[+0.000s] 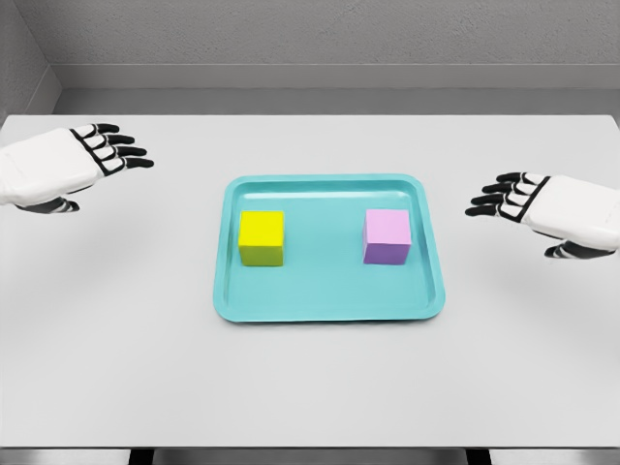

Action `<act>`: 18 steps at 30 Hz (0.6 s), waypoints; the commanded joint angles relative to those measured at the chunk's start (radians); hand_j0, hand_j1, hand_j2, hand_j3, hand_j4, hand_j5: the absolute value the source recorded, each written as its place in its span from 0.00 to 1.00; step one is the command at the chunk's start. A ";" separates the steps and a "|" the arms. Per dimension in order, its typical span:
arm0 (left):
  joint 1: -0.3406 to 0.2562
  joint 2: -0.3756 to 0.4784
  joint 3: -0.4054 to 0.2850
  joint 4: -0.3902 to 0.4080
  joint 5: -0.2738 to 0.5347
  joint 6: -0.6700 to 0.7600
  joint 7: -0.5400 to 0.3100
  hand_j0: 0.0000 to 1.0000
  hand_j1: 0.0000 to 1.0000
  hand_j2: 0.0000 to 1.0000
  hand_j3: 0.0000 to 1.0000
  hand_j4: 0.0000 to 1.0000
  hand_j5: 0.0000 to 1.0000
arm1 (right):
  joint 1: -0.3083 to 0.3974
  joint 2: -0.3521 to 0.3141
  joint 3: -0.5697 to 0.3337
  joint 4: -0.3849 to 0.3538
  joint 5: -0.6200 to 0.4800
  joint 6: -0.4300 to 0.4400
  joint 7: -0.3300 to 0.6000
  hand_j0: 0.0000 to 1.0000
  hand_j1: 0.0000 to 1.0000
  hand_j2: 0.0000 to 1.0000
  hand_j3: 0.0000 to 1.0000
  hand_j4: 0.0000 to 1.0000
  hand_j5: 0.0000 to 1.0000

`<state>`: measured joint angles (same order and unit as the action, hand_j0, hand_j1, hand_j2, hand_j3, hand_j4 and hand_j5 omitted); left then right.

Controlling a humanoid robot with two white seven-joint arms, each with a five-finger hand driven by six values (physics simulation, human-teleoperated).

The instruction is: Push two cubes

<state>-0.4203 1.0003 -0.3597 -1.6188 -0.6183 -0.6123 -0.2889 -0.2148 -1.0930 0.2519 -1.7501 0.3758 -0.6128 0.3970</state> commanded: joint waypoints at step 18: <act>-0.018 -0.057 -0.085 -0.001 -0.092 0.001 -0.056 0.73 0.73 0.73 0.73 0.73 0.73 | -0.391 0.125 0.280 0.185 0.046 0.002 0.214 0.70 0.70 0.70 0.70 0.70 0.70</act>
<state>-0.4433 0.9516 -0.4279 -1.6198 -0.7028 -0.6123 -0.3417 -0.6074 -1.0128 0.5159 -1.6023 0.4168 -0.6132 0.6026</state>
